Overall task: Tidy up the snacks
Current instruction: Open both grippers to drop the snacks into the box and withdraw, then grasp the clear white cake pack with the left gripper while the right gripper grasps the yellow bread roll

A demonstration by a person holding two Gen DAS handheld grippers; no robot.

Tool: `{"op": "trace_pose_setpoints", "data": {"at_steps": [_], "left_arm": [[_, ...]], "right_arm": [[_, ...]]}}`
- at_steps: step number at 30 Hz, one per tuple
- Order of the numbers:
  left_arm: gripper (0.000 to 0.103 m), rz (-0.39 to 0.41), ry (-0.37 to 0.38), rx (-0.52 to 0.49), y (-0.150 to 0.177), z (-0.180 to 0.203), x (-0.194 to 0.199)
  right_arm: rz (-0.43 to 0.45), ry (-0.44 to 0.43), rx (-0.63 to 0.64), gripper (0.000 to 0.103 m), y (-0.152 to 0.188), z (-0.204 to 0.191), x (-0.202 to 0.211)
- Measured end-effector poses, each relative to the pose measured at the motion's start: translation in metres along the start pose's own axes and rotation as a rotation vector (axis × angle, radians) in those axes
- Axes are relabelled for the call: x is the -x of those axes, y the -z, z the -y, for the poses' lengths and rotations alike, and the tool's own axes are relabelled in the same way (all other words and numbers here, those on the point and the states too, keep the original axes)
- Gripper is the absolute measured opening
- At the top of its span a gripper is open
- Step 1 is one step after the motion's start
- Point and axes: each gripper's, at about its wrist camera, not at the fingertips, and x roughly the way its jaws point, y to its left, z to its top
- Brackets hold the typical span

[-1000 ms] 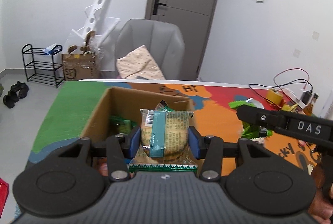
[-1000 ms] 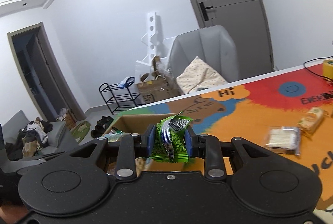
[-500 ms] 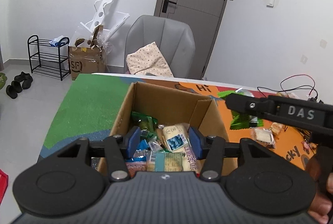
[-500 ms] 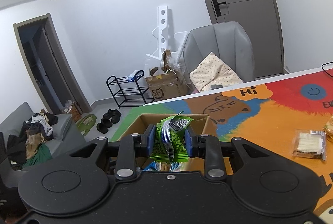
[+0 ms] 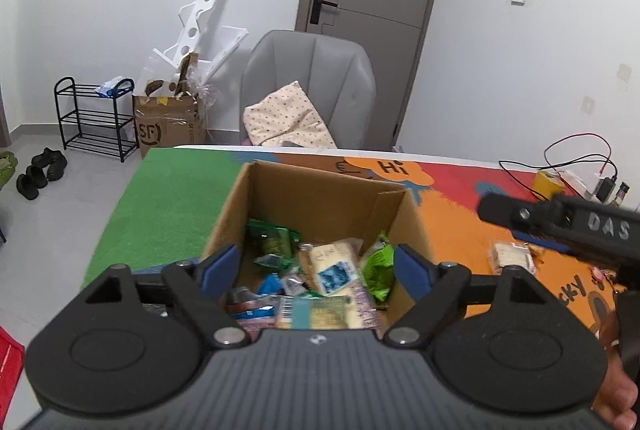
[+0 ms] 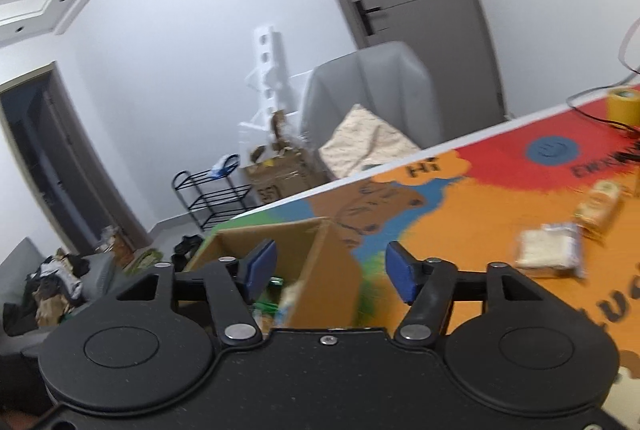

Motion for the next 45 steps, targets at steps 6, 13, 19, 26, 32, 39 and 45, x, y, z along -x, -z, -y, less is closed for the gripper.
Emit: {"op": "trace_pose_setpoints", "data": {"at_steps": [6,13,19,26,32,39,45], "left_arm": [[0.088,-0.021,0.047,-0.014,0.002,0.025,-0.005],[0.091,-0.032,0.112,-0.057,0.007,0.063,-0.005],[0.091,-0.048,0.15,-0.093,0.01,0.095,-0.009],[0.092,-0.058,0.174,-0.111,0.016,0.124,-0.013],[0.091,-0.076,0.196,-0.121,0.018,0.145,-0.022],[0.091,-0.08,0.209,-0.127,0.017,0.166,-0.042],[0.091,-0.099,0.215,-0.116,0.016,0.181,-0.067]], "right_arm": [[0.029,0.068,-0.044,0.08,0.005,0.033,0.028],[0.062,0.125,-0.086,0.085,0.004,0.068,0.054],[0.071,0.157,-0.128,0.088,0.007,0.097,0.067],[0.056,0.171,-0.155,0.088,0.012,0.127,0.075],[0.043,0.171,-0.175,0.088,0.015,0.147,0.072],[0.032,0.179,-0.214,0.088,0.014,0.174,0.058],[0.019,0.179,-0.236,0.085,0.009,0.193,0.041]]}}
